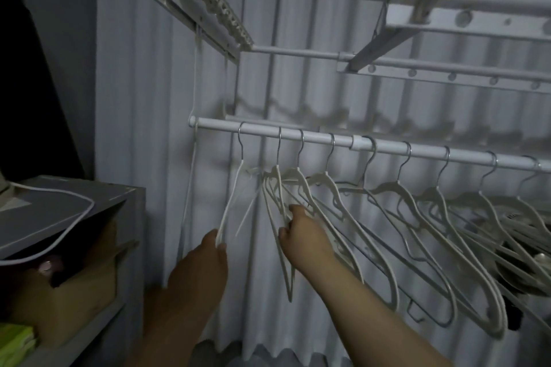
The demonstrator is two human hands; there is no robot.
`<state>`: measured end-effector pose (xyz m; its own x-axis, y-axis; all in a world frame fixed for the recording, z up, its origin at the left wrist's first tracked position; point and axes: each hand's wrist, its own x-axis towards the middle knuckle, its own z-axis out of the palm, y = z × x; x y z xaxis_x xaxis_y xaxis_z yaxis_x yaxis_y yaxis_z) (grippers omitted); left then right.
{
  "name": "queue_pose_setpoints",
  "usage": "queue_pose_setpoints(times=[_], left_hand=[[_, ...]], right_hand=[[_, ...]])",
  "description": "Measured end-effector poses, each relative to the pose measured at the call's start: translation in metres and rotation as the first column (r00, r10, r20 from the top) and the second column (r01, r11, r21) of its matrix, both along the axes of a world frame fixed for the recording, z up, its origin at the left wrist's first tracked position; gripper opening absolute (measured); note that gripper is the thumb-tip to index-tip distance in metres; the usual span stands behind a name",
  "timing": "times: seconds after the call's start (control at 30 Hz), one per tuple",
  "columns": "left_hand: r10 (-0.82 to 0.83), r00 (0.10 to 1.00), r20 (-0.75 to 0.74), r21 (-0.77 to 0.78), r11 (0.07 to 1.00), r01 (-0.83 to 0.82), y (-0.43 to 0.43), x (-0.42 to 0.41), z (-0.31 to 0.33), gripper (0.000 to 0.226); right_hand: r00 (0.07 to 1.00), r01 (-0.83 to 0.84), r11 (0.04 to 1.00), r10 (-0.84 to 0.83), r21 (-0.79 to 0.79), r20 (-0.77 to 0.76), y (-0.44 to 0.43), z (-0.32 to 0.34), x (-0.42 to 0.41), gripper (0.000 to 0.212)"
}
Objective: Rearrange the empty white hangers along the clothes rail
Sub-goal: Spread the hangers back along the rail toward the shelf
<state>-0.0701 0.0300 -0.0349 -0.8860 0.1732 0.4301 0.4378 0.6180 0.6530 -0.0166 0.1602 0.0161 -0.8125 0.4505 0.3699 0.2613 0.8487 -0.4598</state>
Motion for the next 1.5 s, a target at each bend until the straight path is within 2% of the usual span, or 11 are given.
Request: queue_pose_setpoints(times=[0.23, 0.4, 0.73, 1.07, 1.2, 1.33, 1.4, 1.43, 1.5], left_hand=[[0.078, 0.996, -0.031, -0.031, 0.996, -0.079, -0.014, -0.005, -0.003, 0.041], [0.113, 0.986, -0.125, -0.068, 0.99, -0.122, -0.022, -0.007, -0.001, 0.04], [0.178, 0.969, -0.169, -0.229, 0.949, -0.215, -0.024, -0.012, 0.001, 0.04], [0.152, 0.979, -0.137, -0.251, 0.951, -0.183, -0.022, -0.012, 0.003, 0.042], [0.092, 0.989, -0.114, -0.191, 0.975, -0.113, -0.021, -0.013, 0.003, 0.041], [0.094, 0.996, 0.008, -0.075, 0.993, -0.093, -0.017, -0.008, 0.005, 0.041], [0.123, 0.992, 0.004, -0.139, 0.983, -0.122, -0.012, -0.004, 0.009, 0.044], [0.13, 0.991, 0.007, -0.175, 0.976, -0.127, -0.012, -0.004, 0.01, 0.046], [0.103, 0.995, -0.009, -0.169, 0.98, -0.103, -0.011, -0.006, 0.007, 0.045]], right_hand=[[0.999, -0.007, 0.999, 0.005, -0.031, -0.047, -0.007, -0.004, -0.004, 0.038], [0.996, -0.054, 0.996, 0.048, -0.068, -0.076, -0.017, -0.003, -0.008, 0.047], [0.993, -0.082, 0.988, 0.07, -0.131, -0.091, -0.024, -0.003, -0.02, 0.048], [0.989, -0.11, 0.984, 0.094, -0.141, -0.113, -0.023, -0.006, -0.029, 0.047], [0.991, -0.097, 0.985, 0.083, -0.14, -0.107, -0.02, -0.008, -0.029, 0.048], [0.991, -0.114, 0.988, 0.106, -0.107, -0.081, -0.019, -0.005, -0.022, 0.046], [0.987, -0.109, 0.992, 0.102, -0.056, -0.123, -0.016, -0.004, -0.017, 0.046], [0.982, -0.079, 0.997, 0.076, -0.014, -0.17, -0.015, -0.003, -0.013, 0.044], [0.927, 0.036, 0.987, 0.026, 0.159, -0.374, -0.007, 0.001, -0.004, 0.035]])
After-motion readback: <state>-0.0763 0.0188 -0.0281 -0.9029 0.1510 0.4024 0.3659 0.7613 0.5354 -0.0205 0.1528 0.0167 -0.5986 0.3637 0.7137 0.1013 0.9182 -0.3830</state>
